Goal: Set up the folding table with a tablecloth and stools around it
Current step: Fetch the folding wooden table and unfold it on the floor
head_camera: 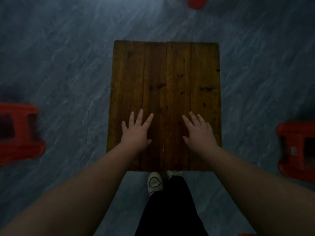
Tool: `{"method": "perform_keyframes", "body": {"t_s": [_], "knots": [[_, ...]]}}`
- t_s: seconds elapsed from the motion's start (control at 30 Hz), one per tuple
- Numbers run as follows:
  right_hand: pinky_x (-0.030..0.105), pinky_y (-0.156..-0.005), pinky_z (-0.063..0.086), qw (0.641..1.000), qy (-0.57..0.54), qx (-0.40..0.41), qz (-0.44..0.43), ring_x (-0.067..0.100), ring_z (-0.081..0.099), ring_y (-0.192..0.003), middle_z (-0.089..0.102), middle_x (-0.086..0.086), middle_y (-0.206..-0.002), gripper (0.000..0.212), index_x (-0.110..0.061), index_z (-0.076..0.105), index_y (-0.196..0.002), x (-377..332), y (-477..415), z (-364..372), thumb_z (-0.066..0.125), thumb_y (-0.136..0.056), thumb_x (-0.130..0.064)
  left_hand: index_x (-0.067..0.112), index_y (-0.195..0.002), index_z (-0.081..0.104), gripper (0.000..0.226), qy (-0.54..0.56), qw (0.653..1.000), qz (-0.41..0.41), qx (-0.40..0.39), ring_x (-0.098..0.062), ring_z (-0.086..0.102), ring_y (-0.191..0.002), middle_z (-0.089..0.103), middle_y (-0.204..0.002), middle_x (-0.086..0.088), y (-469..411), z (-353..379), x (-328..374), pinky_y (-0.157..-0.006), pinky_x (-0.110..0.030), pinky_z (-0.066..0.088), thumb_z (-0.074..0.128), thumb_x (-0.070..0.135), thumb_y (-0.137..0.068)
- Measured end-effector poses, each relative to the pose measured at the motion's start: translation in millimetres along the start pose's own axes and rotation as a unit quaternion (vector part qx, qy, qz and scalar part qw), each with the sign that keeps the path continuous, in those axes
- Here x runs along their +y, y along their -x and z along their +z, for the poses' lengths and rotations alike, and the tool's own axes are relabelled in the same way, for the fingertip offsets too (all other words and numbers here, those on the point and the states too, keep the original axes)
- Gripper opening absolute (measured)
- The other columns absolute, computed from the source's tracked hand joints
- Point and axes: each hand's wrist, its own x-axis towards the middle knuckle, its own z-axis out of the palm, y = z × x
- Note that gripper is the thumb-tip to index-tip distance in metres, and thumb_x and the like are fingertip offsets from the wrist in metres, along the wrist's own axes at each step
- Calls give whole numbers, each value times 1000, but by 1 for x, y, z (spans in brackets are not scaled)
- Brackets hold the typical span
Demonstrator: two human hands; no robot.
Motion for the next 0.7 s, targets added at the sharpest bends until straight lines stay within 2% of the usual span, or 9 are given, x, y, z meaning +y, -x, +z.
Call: {"method": "perform_keyframes", "body": {"t_s": [0.13, 0.23, 0.37, 0.7], "knots": [[54, -122, 3, 1000, 7, -1, 17, 27, -12, -151, -13, -3, -165, 88, -40, -8, -154, -8, -34, -5, 54, -92, -53, 51, -150, -16, 105, 0, 1000, 2, 14, -32, -25, -147, -25, -162, 6, -34, -20, -2, -115, -70, -3, 66, 56, -84], [59, -120, -1, 999, 13, -27, 36, 29, -18, -150, -20, -5, -163, 94, -45, -11, -152, -8, -53, 1, 57, -88, -57, 54, -148, -13, 101, -9, 1000, 6, -12, -31, -27, -146, -25, -162, 8, -54, -25, -1, -113, -72, -5, 64, 60, -83], [61, -120, 6, 999, 26, -24, 32, 30, -17, -150, -19, -3, -164, 97, -46, -10, -152, -1, -59, 9, 60, -87, -57, 58, -145, -18, 105, -17, 999, 7, -26, -33, -31, -144, -31, -159, 9, -63, -16, -7, -111, -76, -4, 65, 60, -82], [59, -121, 7, 999, 14, -30, 29, 29, -14, -151, -17, -4, -164, 96, -46, -11, -153, 0, -57, 3, 59, -89, -55, 58, -144, -20, 106, -18, 999, 5, -40, -32, -32, -144, -33, -158, 10, -64, -18, -7, -110, -75, -4, 66, 61, -81]]}}
